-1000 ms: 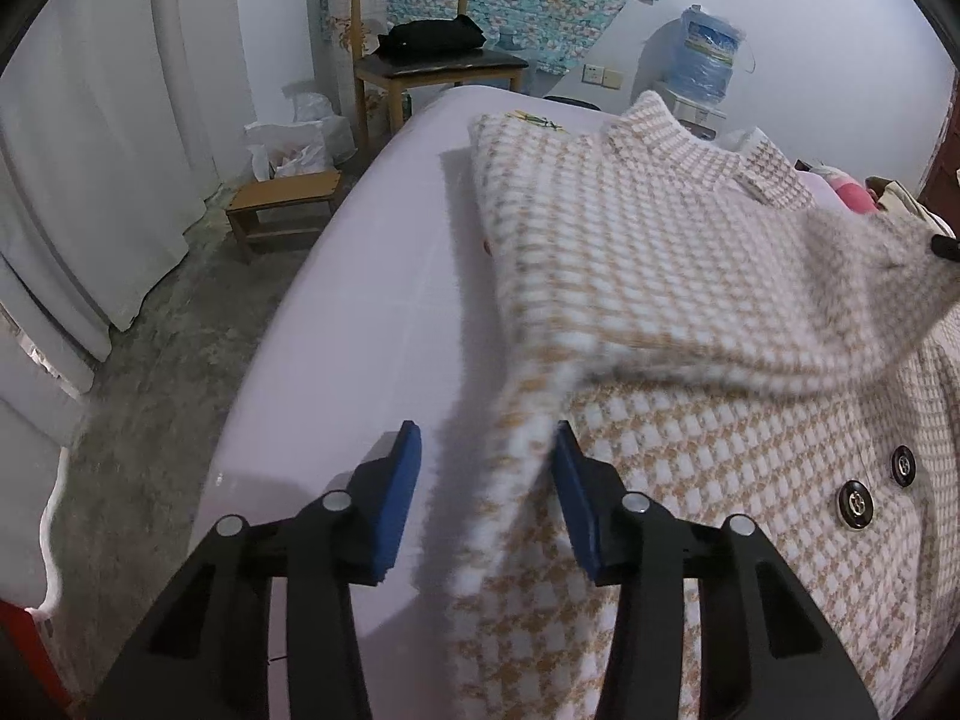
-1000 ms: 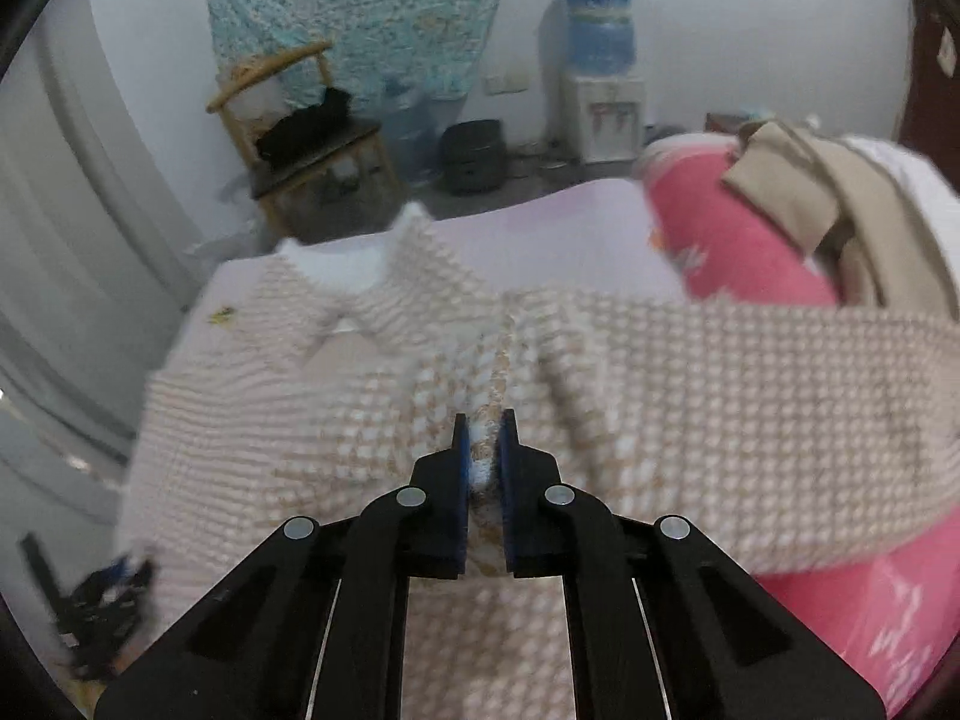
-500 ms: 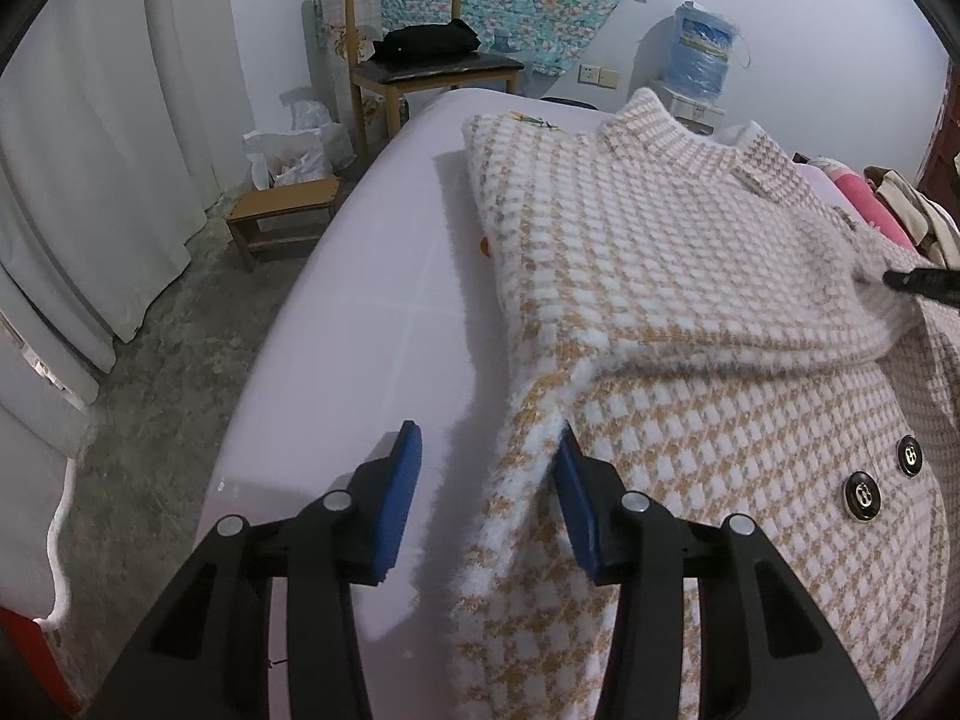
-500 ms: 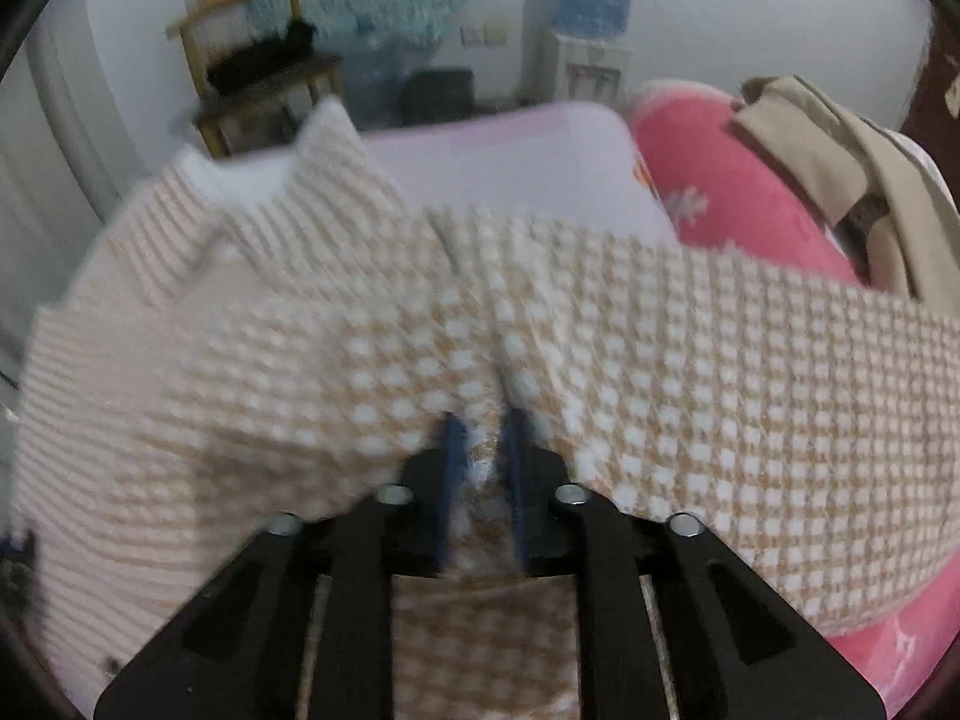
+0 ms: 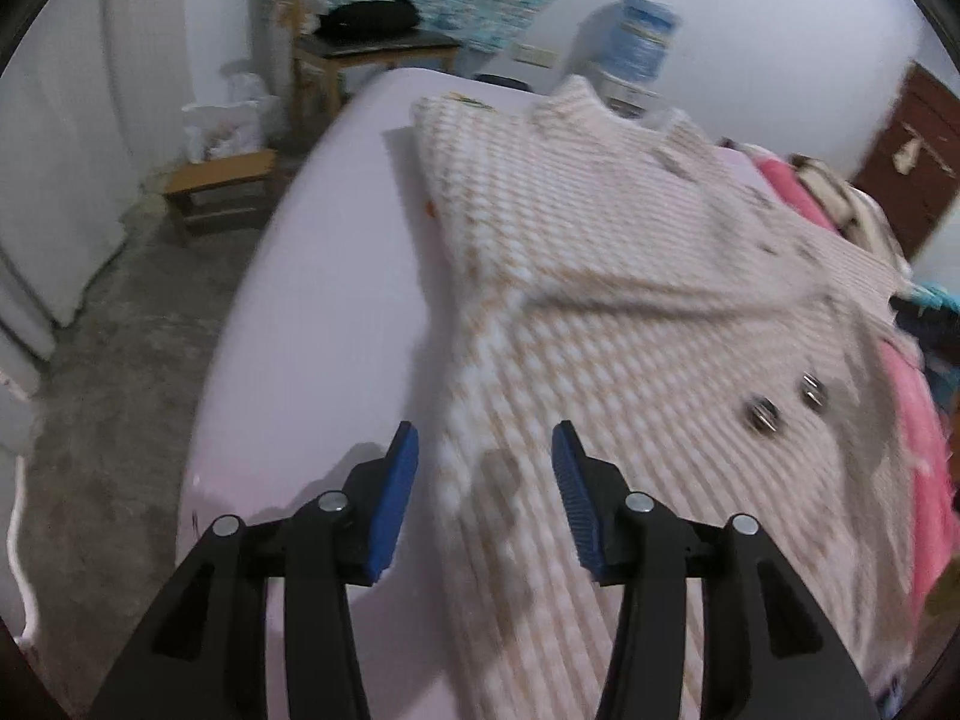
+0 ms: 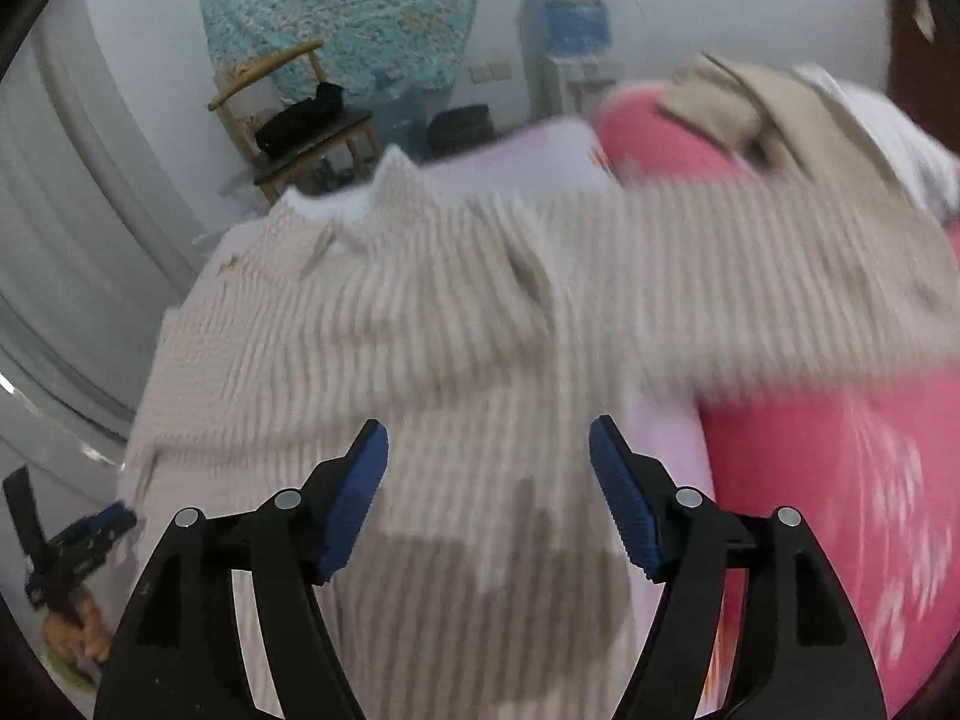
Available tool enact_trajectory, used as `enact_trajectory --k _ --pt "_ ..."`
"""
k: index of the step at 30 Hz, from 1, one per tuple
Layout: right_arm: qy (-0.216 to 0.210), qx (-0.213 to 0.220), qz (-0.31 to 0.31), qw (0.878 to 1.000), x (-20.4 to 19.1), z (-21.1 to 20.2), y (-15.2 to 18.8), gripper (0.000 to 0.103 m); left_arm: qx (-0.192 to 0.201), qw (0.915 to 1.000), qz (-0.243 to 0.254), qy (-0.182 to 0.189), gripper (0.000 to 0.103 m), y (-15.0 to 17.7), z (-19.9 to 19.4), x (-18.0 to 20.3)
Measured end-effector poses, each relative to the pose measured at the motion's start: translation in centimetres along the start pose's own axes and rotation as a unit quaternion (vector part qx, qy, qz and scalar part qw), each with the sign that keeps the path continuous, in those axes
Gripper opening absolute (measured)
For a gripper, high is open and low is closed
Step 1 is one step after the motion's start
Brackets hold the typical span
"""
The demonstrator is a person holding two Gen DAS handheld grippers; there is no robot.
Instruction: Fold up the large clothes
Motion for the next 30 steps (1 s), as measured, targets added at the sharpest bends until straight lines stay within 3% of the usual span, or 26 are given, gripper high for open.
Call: enact_trajectory --k 4,8,14,18,22,26,28,30 --pt "-0.013 -0.023 0.045 0.999 1.7 -3.9 6.8 0.067 -0.032 0.9981 0.018 0.049 0.051 3.7 -2.3 1.4" --pt "0.005 -0.033 0.086 0.996 3.8 -6.4 13.3 0.067 -0.064 0.9958 0.011 0.064 0.051 7.5 -3.5 1.9" --pt "-0.018 -0.053 0.134 0.989 4.8 -7.9 20.1 0.064 -0.082 0.9936 -0.021 0.074 0.050 12.5 -5.0 2.0" --pt "-0.025 -0.047 0.133 0.990 4.7 -9.1 22.1 0.057 -0.090 0.9914 -0.032 0.090 0.050 15.0 -5.9 2.4" --pt "-0.070 -0.071 0.162 0.982 4.8 -9.0 24.2 0.033 -0.091 0.9890 -0.043 0.108 0.049 16.9 -6.8 3.1" --pt "-0.084 -0.060 0.175 0.979 5.0 -8.9 25.1 0.026 -0.086 0.9887 -0.052 0.112 0.049 18.1 -7.2 4.0" --pt "-0.092 -0.053 0.179 0.978 5.0 -8.7 25.1 0.023 -0.080 0.9884 -0.064 0.113 0.042 18.2 -7.1 4.1" --pt "-0.091 -0.051 0.177 0.979 4.8 -8.2 25.1 0.014 -0.072 0.9893 -0.070 0.106 0.032 18.4 -7.1 4.1"
Point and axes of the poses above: each gripper's, at about its wrist camera, not at the fingertips, and z roughly the way its jaws point, x to its right, y to its underside, the point moved 5 cm from there along z, roughly the way its jaws point, and after that the axes turned 2 degrees about -x, right-handed, at the moved point
